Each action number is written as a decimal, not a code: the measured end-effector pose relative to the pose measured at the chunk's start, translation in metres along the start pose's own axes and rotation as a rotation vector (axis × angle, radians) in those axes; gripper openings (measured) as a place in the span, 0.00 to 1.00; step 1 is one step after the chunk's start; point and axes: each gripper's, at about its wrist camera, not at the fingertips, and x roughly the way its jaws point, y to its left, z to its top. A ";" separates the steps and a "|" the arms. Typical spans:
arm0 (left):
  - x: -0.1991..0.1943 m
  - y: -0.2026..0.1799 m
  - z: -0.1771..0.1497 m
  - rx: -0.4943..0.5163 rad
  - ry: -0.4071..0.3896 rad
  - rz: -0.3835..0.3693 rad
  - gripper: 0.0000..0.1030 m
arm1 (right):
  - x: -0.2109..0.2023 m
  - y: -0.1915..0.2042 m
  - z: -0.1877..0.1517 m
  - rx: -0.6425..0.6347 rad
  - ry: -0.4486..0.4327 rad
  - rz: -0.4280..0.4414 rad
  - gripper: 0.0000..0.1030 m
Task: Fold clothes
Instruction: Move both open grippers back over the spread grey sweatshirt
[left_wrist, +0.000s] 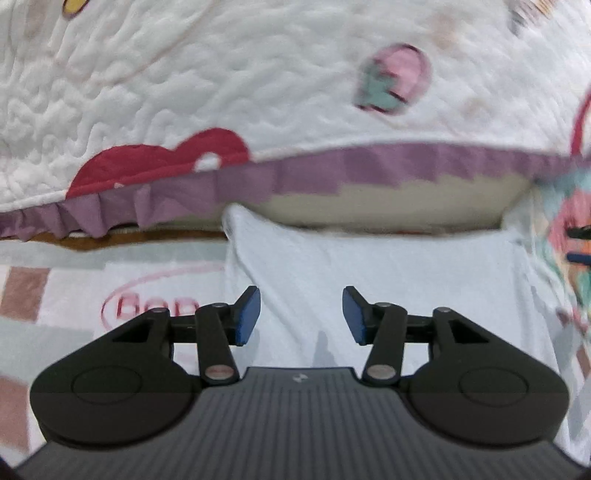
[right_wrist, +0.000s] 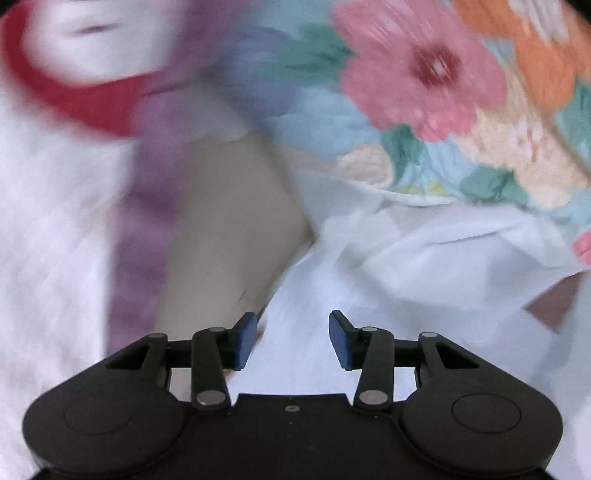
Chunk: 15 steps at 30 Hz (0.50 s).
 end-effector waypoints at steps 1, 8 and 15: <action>-0.017 -0.010 -0.005 0.002 0.015 -0.014 0.47 | -0.038 -0.008 -0.008 -0.062 0.005 0.003 0.47; -0.059 -0.080 -0.101 0.123 0.137 -0.042 0.50 | -0.185 -0.090 -0.093 -0.423 0.080 -0.106 0.47; -0.082 -0.114 -0.178 0.125 0.222 -0.103 0.50 | -0.226 -0.164 -0.146 -0.402 0.093 -0.045 0.49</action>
